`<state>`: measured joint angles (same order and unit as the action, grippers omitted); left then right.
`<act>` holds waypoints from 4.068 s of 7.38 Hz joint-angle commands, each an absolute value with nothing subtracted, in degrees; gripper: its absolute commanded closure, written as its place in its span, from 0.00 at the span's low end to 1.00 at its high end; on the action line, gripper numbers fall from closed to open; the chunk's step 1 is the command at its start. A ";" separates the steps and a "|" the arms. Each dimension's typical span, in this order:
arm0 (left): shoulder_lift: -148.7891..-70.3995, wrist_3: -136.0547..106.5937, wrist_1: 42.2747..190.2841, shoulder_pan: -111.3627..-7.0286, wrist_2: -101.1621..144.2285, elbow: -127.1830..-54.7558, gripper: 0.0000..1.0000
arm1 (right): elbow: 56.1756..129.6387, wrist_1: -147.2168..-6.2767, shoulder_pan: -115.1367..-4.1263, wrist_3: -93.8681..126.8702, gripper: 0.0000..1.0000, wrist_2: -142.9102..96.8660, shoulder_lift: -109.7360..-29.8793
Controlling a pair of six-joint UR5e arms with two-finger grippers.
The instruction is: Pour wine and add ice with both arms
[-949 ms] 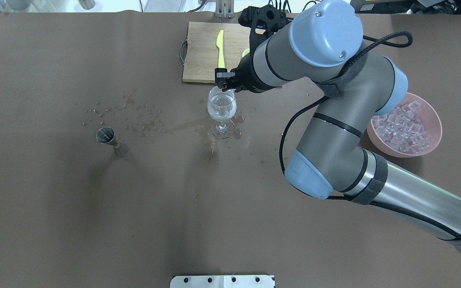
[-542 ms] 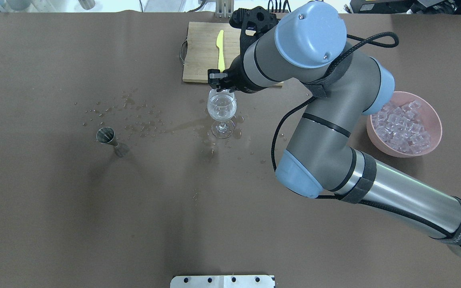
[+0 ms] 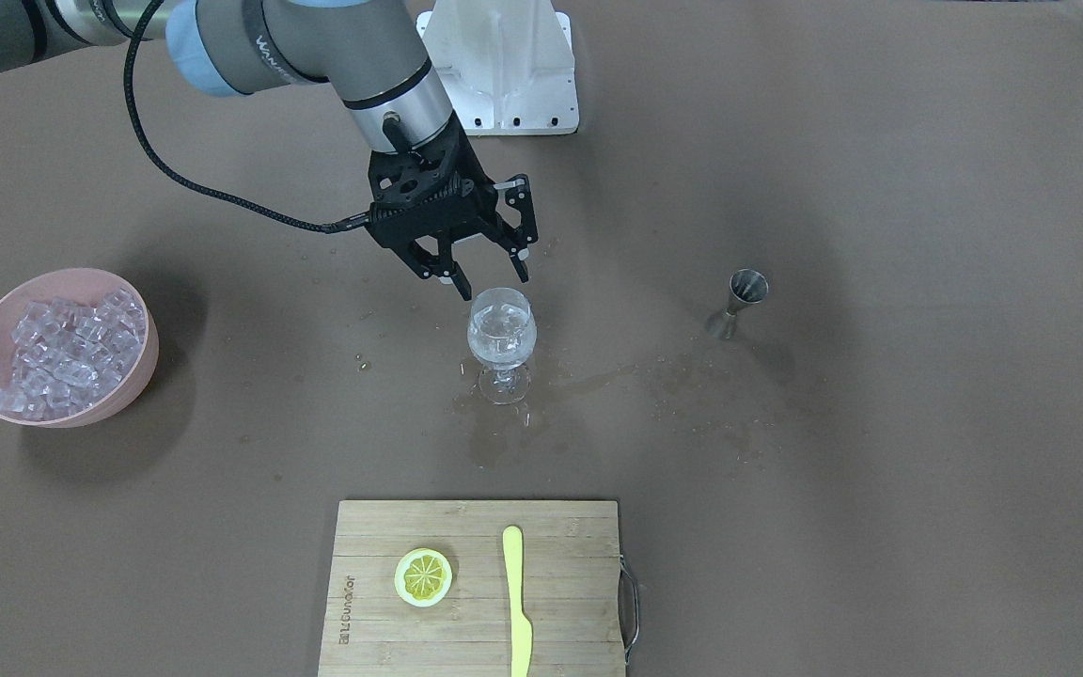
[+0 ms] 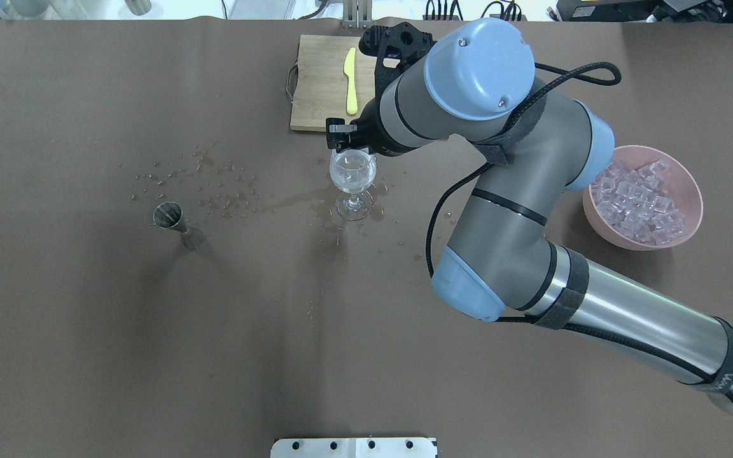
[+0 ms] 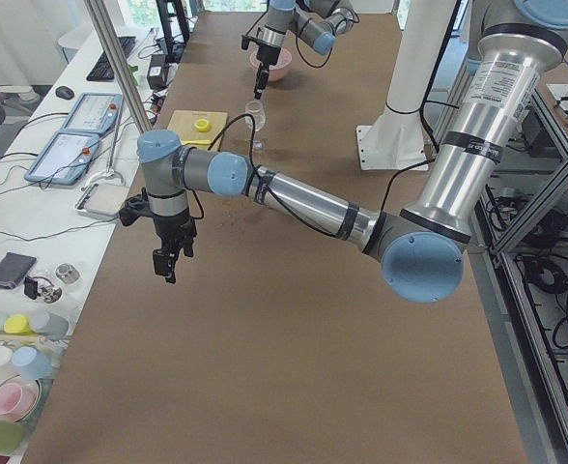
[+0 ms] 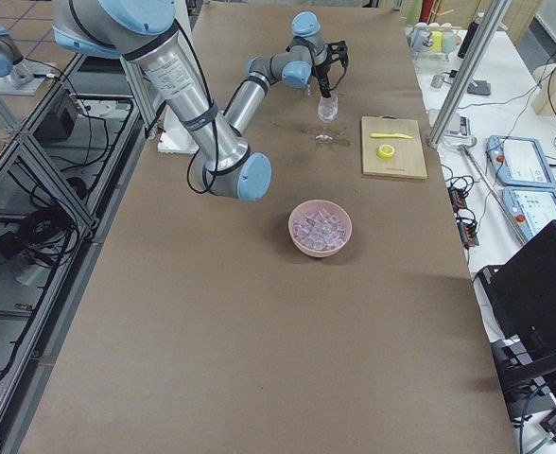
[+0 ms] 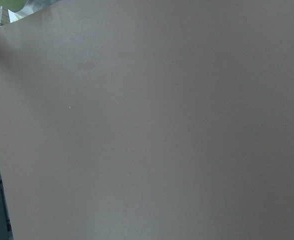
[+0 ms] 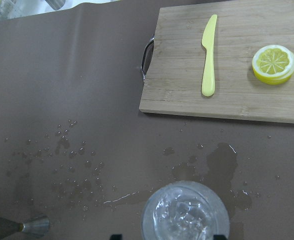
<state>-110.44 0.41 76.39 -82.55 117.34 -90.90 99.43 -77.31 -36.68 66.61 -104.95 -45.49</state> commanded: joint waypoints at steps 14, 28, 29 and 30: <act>-95.64 -2.02 84.02 -86.66 121.99 -92.82 0.02 | 90.27 -104.42 -87.71 -10.19 0.00 -131.75 -81.46; -90.70 -1.85 83.94 -91.85 133.33 -96.24 0.02 | 89.65 -104.06 -92.64 -6.50 0.00 -133.24 -84.81; -90.70 -1.76 83.94 -91.85 133.33 -96.07 0.02 | 89.82 -104.06 -92.64 -6.50 0.00 -133.68 -84.81; -90.62 -1.76 83.94 -91.85 133.33 -96.06 0.02 | 90.09 -104.06 -92.64 -6.50 0.00 -133.68 -84.81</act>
<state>-90.67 -1.80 83.96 -91.85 133.36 -96.12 89.80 -104.06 -92.65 -6.51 -133.52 -84.81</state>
